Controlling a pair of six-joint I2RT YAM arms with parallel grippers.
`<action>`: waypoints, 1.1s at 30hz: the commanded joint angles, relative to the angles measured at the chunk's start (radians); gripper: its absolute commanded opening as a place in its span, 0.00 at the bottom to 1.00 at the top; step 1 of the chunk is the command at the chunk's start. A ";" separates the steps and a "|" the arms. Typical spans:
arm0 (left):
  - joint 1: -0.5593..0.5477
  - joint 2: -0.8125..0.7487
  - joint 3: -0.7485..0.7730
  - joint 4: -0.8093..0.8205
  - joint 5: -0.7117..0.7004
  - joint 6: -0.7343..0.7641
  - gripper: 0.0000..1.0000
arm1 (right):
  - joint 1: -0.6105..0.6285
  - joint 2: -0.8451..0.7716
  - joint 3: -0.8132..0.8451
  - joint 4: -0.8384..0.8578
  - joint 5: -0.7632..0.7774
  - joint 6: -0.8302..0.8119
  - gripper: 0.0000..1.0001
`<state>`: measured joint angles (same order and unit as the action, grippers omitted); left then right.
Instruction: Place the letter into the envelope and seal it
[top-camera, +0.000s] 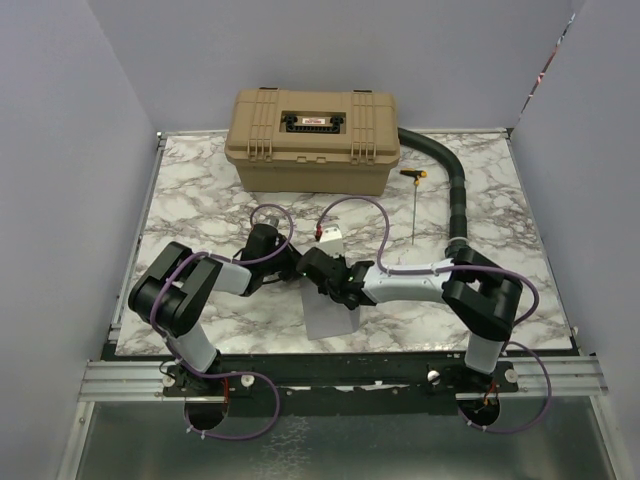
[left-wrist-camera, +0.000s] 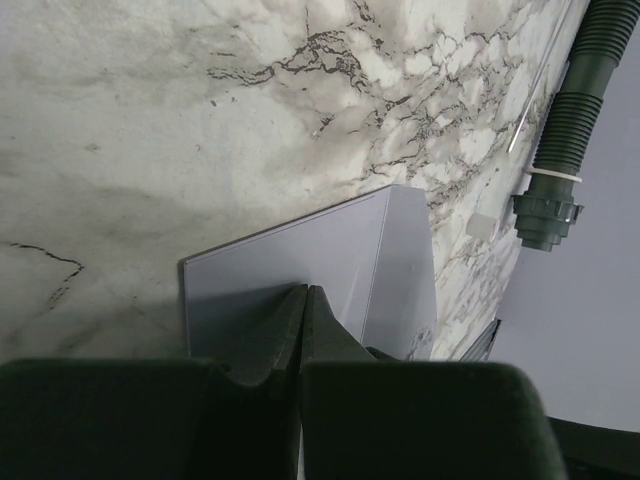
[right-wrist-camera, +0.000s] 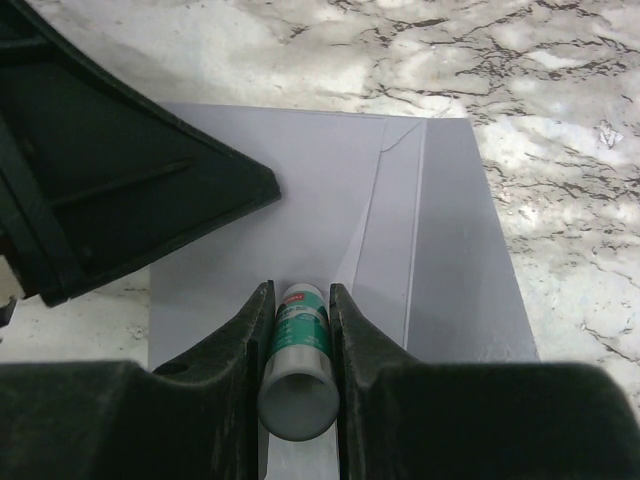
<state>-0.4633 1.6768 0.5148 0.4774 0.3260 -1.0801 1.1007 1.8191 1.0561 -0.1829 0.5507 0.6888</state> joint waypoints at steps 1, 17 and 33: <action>0.035 0.090 -0.069 -0.226 -0.062 0.055 0.00 | 0.035 0.059 -0.059 -0.017 -0.077 -0.010 0.00; 0.051 0.080 -0.078 -0.223 -0.058 0.062 0.00 | 0.069 -0.008 -0.112 -0.132 -0.008 0.087 0.00; 0.051 0.085 -0.075 -0.224 -0.052 0.063 0.00 | 0.030 0.027 -0.101 -0.125 -0.080 0.075 0.00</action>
<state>-0.4263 1.6928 0.5026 0.5091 0.3805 -1.0878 1.1034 1.8229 1.0451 -0.1547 0.5404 0.7387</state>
